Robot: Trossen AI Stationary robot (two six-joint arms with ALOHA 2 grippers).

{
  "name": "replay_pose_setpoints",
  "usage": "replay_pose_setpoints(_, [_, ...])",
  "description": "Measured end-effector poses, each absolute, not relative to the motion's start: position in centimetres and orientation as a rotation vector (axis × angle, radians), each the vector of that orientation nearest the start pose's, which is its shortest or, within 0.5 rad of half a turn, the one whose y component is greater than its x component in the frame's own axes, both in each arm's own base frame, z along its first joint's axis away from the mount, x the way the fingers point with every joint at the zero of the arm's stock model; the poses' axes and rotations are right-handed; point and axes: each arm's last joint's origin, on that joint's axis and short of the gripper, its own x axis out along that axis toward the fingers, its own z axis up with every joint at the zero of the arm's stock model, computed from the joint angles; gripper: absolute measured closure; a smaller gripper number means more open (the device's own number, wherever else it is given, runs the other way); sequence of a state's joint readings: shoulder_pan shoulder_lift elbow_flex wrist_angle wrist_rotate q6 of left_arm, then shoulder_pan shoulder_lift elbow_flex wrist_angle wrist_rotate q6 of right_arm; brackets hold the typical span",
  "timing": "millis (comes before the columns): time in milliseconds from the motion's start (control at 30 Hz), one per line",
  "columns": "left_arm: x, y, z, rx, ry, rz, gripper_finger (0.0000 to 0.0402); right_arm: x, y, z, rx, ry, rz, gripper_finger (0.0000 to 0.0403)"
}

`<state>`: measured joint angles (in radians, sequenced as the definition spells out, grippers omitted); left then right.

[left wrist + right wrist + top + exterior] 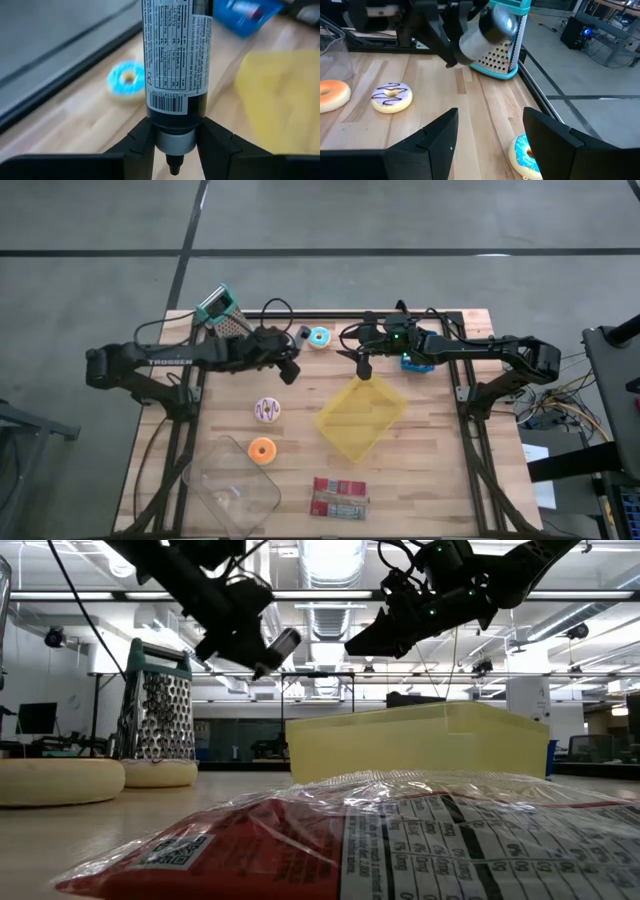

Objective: Pick & Place Food Item
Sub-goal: Put the large black food coloring bottle into the blue bin

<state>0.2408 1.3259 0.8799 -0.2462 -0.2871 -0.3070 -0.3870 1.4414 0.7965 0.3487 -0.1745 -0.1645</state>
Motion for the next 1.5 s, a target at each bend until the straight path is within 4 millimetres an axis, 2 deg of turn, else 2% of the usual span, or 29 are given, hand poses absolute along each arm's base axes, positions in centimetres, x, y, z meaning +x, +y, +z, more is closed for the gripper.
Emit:
replay_pose_setpoints(200, [27.6,7.3,25.0,-0.184,0.56,0.52,0.0287,28.9,-11.2,23.8,-0.08,0.302,-0.187,0.0181])
replay_pose_setpoints(367, [27.7,7.1,24.9,-0.193,0.571,0.458,0.0287,28.9,-11.2,23.8,-0.081,0.302,-0.187,0.0181])
replay_pose_setpoints(500, [27.8,6.8,24.9,-0.134,0.591,0.344,0.0287,28.9,-11.2,23.8,-0.081,0.301,-0.187,0.0181])
replay_pose_setpoints(733, [28.0,5.9,24.9,0.073,0.608,0.085,0.0287,28.9,-11.2,23.8,-0.081,0.301,-0.187,0.0181])
replay_pose_setpoints(1100, [28.1,5.7,24.9,0.055,0.603,0.082,0.028,28.9,-11.2,23.8,-0.081,0.302,-0.186,0.0181])
replay_pose_setpoints(1500, [28.1,5.7,24.9,0.111,0.608,0.065,0.0278,28.9,-11.2,23.8,-0.081,0.302,-0.186,0.0181])
